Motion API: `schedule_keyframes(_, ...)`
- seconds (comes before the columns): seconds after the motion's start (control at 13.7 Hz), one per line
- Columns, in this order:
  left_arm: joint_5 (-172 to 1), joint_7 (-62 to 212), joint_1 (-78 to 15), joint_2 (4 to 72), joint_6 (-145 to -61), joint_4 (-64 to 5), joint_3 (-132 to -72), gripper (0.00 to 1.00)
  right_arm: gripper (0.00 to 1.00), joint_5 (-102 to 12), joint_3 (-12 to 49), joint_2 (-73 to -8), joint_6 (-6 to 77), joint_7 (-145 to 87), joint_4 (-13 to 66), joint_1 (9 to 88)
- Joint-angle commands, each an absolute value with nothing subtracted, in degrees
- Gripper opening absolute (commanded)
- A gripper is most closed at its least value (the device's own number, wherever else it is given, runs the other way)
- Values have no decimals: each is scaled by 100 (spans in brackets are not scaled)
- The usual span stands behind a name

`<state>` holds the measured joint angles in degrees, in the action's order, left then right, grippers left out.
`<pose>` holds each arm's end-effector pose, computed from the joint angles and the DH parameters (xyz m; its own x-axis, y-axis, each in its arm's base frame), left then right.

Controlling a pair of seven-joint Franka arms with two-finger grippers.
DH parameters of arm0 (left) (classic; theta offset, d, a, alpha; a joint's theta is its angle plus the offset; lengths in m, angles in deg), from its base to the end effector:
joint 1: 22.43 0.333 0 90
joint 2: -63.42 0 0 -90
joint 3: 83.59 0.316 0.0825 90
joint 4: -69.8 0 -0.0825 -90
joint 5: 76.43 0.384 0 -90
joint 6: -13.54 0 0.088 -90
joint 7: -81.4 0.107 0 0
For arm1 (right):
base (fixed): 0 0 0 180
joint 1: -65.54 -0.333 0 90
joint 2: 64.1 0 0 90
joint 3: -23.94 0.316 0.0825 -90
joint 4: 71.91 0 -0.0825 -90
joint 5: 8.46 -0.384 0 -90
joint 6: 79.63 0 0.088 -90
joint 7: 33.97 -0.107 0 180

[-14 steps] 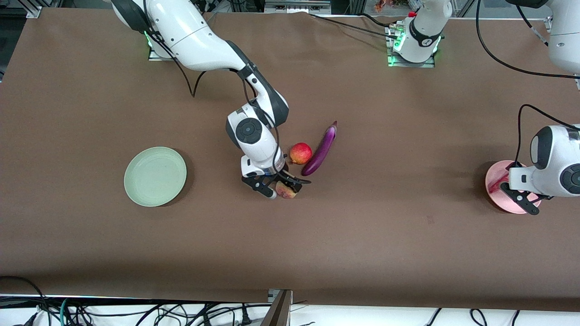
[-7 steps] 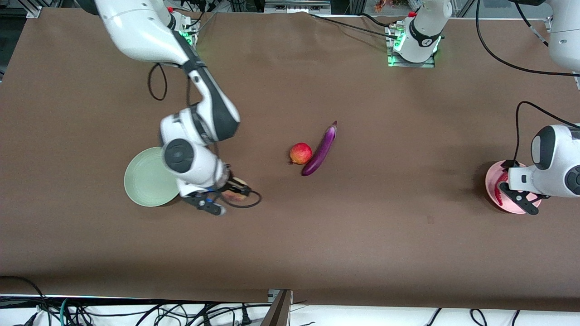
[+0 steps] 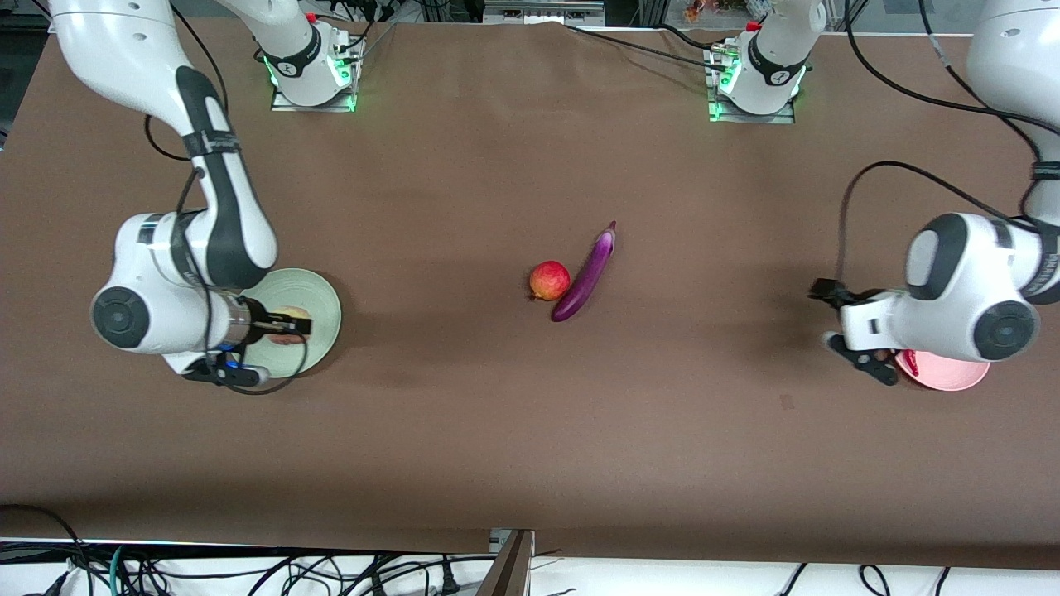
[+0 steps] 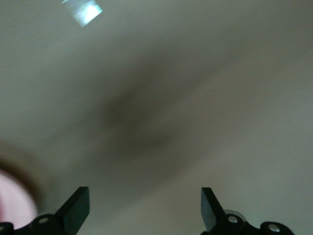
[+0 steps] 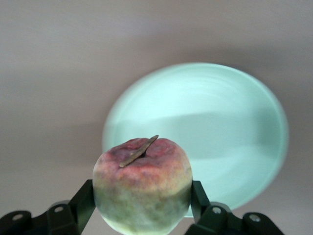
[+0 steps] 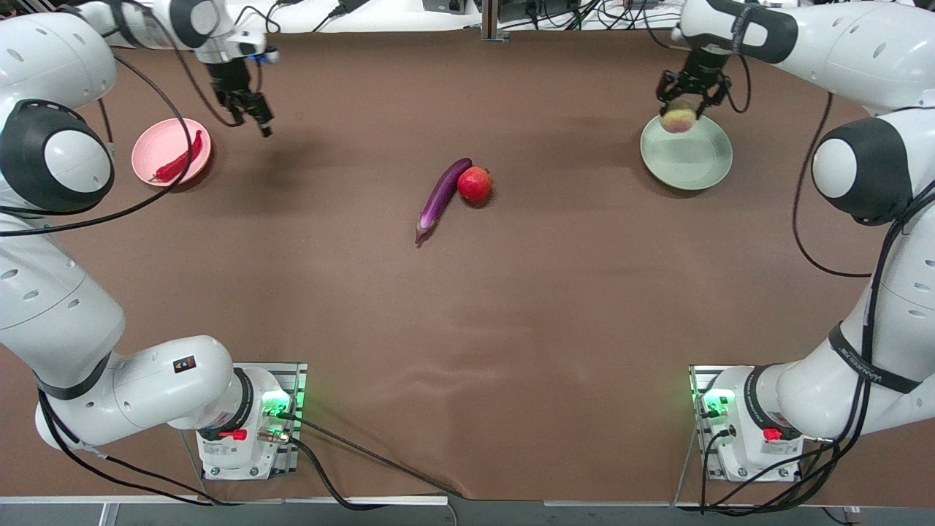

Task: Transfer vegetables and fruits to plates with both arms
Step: 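Release the chili on the pink plate while the right gripper lowers the peach, then grasp the purple eggplant with the left gripper while the right gripper withdraws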

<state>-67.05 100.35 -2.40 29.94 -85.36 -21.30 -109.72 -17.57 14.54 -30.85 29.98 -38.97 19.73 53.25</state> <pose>0.6419 -0.0187 0.2960 0.8248 -0.4670 -0.3186 -0.4146 -0.8828 0.2208 0.6595 0.0572 0.2777 0.9621 -0.0891 -0.2579 -0.0972 -0.9951 -0.0191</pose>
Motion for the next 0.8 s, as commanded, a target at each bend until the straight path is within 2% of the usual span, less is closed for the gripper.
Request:
schedule_keyframes(0.0, -7333, 8855, -589, 2827, -8656, -2161, -11136, 100, 25, -1865, 1393, -3369, 3486, -3669, 2791, 5297)
schedule_keyframes(0.22, -7590, 7539, -1484, 2826, -9217, -2266, -11145, 100, 59, -1865, 1392, -3360, 4085, -3652, 3337, 5411)
schedule_keyframes(0.37, -7573, 6501, -2074, 2791, -9997, -2590, -11136, 100, 69, -1865, 1392, -3316, 4157, -3442, 3312, 5420)
schedule_keyframes(0.44, -7573, 6122, -2320, 2800, -10454, -2818, -11136, 100, 82, -1865, 1401, -3316, 4157, -3354, 3286, 5463)
schedule_keyframes(0.51, -7521, 5831, -2462, 2878, -10824, -3090, -11145, 100, 100, -1874, 1401, -3308, 4148, -3292, 3233, 5490)
schedule_keyframes(0.73, -7502, 5802, -2901, 3116, -12185, -3986, -11162, 100, 100, -1997, 1401, -3316, 4025, -3256, 2909, 5508)
